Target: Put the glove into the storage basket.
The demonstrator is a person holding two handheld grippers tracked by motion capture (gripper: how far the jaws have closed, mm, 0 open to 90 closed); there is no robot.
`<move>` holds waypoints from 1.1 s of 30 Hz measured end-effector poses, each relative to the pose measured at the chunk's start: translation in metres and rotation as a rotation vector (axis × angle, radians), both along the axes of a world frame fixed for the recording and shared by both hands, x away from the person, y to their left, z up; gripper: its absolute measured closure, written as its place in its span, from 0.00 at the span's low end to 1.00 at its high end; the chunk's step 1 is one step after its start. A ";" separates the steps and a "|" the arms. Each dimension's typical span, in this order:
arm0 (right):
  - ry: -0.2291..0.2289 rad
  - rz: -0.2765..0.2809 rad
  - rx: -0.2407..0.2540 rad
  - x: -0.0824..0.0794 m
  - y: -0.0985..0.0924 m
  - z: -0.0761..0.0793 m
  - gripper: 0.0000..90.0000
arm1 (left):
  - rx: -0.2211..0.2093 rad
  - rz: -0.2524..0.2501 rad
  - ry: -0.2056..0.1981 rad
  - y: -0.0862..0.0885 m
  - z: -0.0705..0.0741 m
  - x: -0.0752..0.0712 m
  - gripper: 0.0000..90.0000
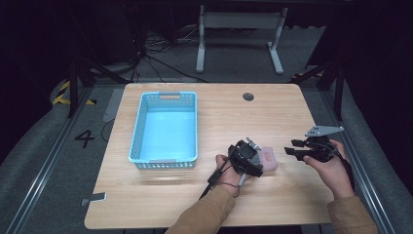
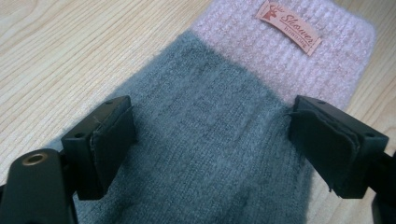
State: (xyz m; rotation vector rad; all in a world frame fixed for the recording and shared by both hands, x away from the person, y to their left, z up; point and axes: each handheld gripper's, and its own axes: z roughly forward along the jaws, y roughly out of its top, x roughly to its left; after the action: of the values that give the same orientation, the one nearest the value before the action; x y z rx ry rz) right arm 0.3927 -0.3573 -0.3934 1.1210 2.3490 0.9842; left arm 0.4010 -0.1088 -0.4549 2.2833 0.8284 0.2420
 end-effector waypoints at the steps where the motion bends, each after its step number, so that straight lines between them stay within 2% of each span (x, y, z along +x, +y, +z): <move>1: 0.000 0.000 -0.001 0.000 0.000 0.000 0.59 | 0.002 -0.003 -0.002 0.000 0.000 0.000 0.17; 13: -0.001 0.003 -0.007 0.000 0.001 0.000 0.58 | 0.004 -0.018 -0.029 0.000 -0.003 -0.002 0.17; 18: -0.004 0.004 -0.009 0.000 0.001 0.000 0.58 | -0.004 -0.013 -0.015 0.001 -0.002 -0.002 0.19; 22: -0.003 0.004 -0.006 0.000 0.001 0.000 0.58 | 0.014 -0.017 -0.013 0.000 -0.001 -0.003 0.22; 26: -0.004 0.005 -0.005 0.000 0.002 0.000 0.58 | 0.013 -0.018 -0.021 -0.001 0.000 -0.006 0.30; 33: -0.003 0.004 -0.003 0.000 0.002 -0.001 0.57 | 0.027 -0.036 -0.036 -0.006 0.002 -0.013 0.53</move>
State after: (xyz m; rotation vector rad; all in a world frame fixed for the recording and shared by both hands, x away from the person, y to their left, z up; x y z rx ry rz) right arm 0.3927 -0.3555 -0.3944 1.1135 2.3503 0.9824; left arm 0.3884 -0.1144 -0.4527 2.3102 0.7694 0.2789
